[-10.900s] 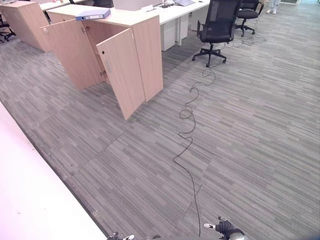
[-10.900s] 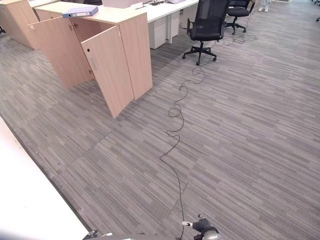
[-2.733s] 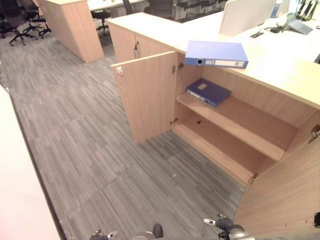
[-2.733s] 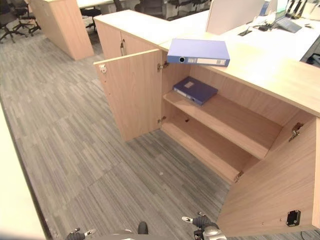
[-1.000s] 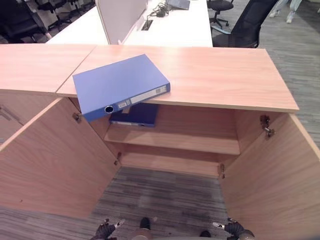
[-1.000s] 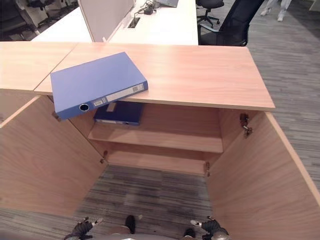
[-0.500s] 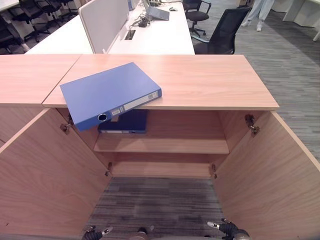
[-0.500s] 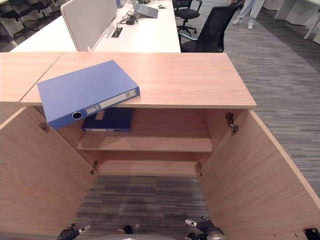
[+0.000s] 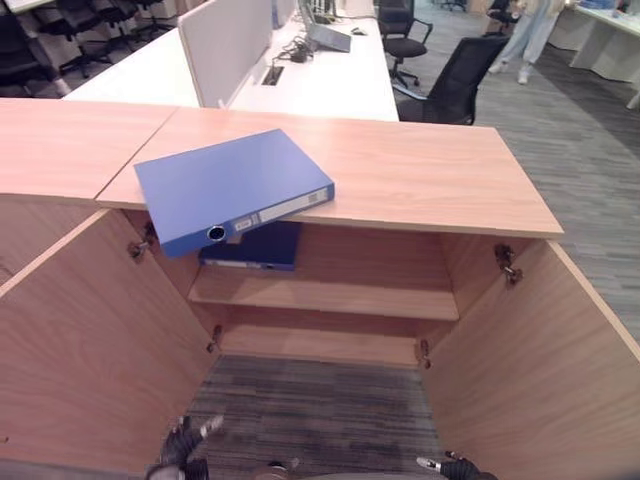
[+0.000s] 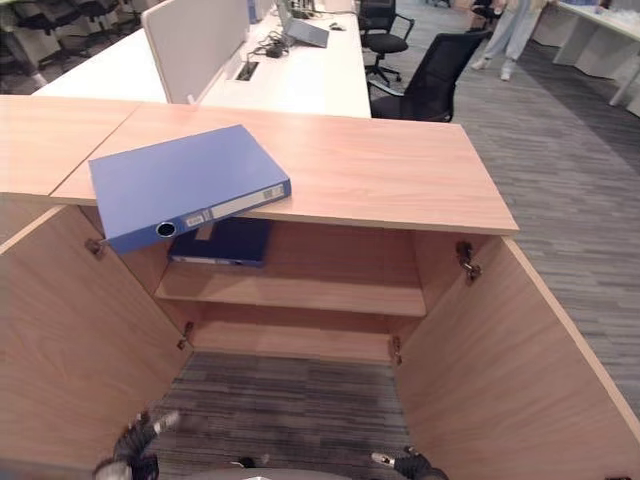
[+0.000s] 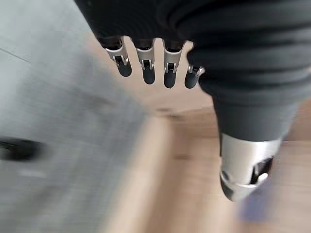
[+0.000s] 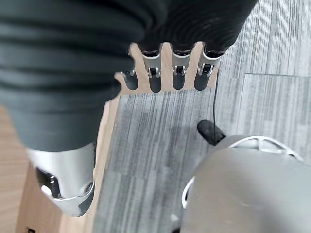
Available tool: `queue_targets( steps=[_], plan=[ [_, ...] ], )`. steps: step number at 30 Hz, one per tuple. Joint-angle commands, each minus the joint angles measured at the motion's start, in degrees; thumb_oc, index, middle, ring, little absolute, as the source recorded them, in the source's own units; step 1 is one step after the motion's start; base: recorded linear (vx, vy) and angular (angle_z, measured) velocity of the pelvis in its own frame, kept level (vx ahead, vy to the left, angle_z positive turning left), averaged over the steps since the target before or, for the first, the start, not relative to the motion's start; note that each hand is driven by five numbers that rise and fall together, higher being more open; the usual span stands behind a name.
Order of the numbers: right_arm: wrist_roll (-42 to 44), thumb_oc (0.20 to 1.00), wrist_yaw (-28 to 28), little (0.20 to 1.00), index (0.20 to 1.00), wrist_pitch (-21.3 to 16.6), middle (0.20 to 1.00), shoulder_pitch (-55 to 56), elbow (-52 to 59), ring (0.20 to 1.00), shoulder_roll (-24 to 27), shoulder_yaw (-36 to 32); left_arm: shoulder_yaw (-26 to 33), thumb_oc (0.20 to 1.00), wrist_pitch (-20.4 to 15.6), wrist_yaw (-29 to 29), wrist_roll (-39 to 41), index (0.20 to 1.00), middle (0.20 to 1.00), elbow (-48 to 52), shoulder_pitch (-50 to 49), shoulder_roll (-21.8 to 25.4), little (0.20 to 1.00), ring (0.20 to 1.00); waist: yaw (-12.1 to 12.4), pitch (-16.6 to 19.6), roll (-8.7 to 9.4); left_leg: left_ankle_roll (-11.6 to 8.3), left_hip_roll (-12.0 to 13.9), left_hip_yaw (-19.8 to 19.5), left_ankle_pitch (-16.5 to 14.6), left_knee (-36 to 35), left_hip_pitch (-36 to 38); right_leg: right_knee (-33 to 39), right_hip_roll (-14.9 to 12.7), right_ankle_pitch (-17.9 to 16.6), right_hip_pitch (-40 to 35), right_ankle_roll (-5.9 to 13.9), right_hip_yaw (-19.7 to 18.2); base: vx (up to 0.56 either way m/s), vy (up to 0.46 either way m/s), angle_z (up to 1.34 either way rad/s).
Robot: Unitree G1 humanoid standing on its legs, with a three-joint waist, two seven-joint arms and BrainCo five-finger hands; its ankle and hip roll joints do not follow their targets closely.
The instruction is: Put the empty folder in the office cabinet
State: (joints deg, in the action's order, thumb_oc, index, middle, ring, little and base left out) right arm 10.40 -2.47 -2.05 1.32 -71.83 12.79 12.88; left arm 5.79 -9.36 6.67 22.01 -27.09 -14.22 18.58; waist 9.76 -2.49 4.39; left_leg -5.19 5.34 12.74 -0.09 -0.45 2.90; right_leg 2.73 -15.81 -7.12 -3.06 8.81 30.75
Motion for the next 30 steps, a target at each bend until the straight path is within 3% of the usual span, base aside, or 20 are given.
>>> queue_targets(
  steps=[1, 3, 4, 5, 9, 14, 20, 30],
  plan=[
    [-1.7, 1.0, -0.1, 1.0, 1.0, -0.4, 1.0, -2.7, -1.7, 1.0, 0.0, -1.5, 8.2, 1.0, -2.5, 3.7, -7.6, 1.0, 1.0, 12.1, 1.1, 4.4, 1.0, 1.0, 3.5, -1.8, -1.36, 1.47, 1.0, -2.5, -6.5, 5.9, -4.7, 1.8, -2.6, -2.6, -2.6, 4.86, 7.8, 0.01, -0.045, 0.08],
    [-2.1, 1.0, -0.1, 1.0, 1.0, -0.3, 1.0, -2.4, -1.7, 1.0, -0.3, -1.5, 10.3, 1.0, -1.9, 4.7, -11.0, 1.0, 1.0, 15.5, 0.5, 4.7, 1.0, 1.0, 3.9, -2.0, -1.07, 1.33, 1.2, -2.6, -6.8, 6.1, -4.7, 1.8, -2.5, -2.4, -2.8, 4.86, 7.9, 0.02, -0.059, 0.05],
    [-2.4, 1.0, 0.1, 1.0, 1.0, -0.1, 1.0, -2.1, -2.0, 1.0, -0.7, -1.6, 13.7, 1.0, -1.7, 7.0, -17.5, 1.0, 1.0, 20.8, 0.3, 5.9, 1.0, 1.0, 4.9, -2.4, -0.64, 1.03, 1.5, -2.9, -7.1, 6.5, -4.9, 1.7, -2.5, -2.2, -3.2, 4.9, 8.1, 0.02, -0.071, 0.04],
    [-2.4, 1.0, 0.1, 1.0, 1.0, -0.1, 1.0, -2.1, -2.0, 1.0, -0.8, -1.6, 13.8, 1.0, -1.5, 7.0, -17.6, 1.0, 1.0, 21.1, 0.2, 5.8, 1.0, 1.0, 4.9, -2.4, -0.62, 1.02, 1.5, -2.9, -7.1, 6.5, -4.9, 1.7, -2.5, -2.2, -3.2, 4.9, 8.1, 0.02, -0.087, 0.07],
    [-2.9, 1.0, 0.2, 1.0, 1.0, -0.1, 1.0, -1.7, -1.8, 1.0, -2.5, -0.1, 18.9, 1.0, -1.1, 14.4, -35.0, 1.0, 1.0, 30.3, 0.6, 10.0, 1.0, 1.0, 6.8, -3.3, 0.4, 0.19, 2.4, -3.1, -7.4, 6.7, -4.8, 1.6, -2.3, -1.8, -3.9, 4.9, 8.6, 0.01, -0.072, 0.06],
    [-3.7, 1.0, -0.2, 1.0, 1.0, -0.2, 1.0, -1.0, -1.9, 1.0, -4.6, 2.5, 20.9, 1.0, -0.9, 20.4, -47.7, 1.0, 1.0, 38.9, 0.1, 14.7, 1.0, 1.0, 7.8, -4.0, 1.75, -0.76, 3.4, -2.4, -6.7, 5.1, -3.7, 2.0, -1.5, -1.4, -4.4, 4.75, 8.8, 0.0, -0.074, 0.01],
    [-3.4, 1.0, -0.6, 1.0, 1.0, -0.8, 1.0, -0.9, -2.3, 1.0, -5.3, 3.7, 20.1, 1.0, -2.1, 22.5, -54.1, 1.0, 1.0, 45.6, -1.2, 16.1, 1.0, 1.0, 8.1, -3.5, 2.42, -1.54, 4.1, -1.6, -5.1, 1.9, -2.1, 2.2, -0.7, -0.8, -4.2, 4.6, 8.3, 0.0, -0.045, -0.06],
    [-4.9, 1.0, -0.6, 1.0, 1.0, -1.5, 1.0, -2.3, -0.8, 1.0, -5.0, 7.3, 10.1, 1.0, -5.9, 19.6, -61.8, 1.0, 1.0, 54.4, 3.8, 27.8, 1.0, 1.0, 5.5, -1.6, 2.02, -2.28, 5.0, 0.0, -3.8, -1.3, 0.5, 2.3, 0.4, -0.2, -3.8, 4.77, 6.5, 0.01, -0.005, -0.08]
  ],
)
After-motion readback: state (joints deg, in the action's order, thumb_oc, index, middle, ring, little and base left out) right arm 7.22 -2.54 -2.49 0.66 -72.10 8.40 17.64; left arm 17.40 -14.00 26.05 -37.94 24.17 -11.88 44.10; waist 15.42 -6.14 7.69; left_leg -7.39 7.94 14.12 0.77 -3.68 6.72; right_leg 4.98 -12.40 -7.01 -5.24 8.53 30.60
